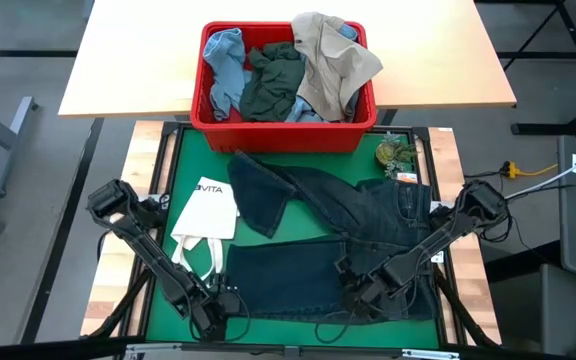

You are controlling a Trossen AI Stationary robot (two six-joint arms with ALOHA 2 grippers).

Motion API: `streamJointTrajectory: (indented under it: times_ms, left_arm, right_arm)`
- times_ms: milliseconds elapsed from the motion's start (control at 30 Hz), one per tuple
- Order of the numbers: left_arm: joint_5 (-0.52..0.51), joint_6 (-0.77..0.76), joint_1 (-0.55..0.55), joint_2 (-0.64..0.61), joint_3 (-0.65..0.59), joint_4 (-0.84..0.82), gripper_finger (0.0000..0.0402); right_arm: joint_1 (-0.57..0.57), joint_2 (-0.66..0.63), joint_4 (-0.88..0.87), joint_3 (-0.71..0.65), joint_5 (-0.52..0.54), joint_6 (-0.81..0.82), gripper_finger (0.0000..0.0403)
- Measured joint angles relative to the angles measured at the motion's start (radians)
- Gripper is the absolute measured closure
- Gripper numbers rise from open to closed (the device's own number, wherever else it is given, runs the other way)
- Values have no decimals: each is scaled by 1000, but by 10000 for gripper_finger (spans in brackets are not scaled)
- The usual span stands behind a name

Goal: Fold laundry
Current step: Fold the dark blue pants

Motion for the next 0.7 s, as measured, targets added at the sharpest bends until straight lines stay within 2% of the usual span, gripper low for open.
streamJointTrajectory:
  times_ms: [200, 433, 700]
  left_arm:
    - [78, 1, 2, 70, 1, 1, 372]
    - [140, -6, 4, 63, 3, -15, 372]
    - [149, -18, 40, -50, 34, -30, 387]
  right_arm:
    - [0, 56, 16, 5, -32, 2, 243]
    - [-1, 61, 58, 14, -41, -2, 243]
    - [-1, 49, -132, 149, -45, -73, 243]
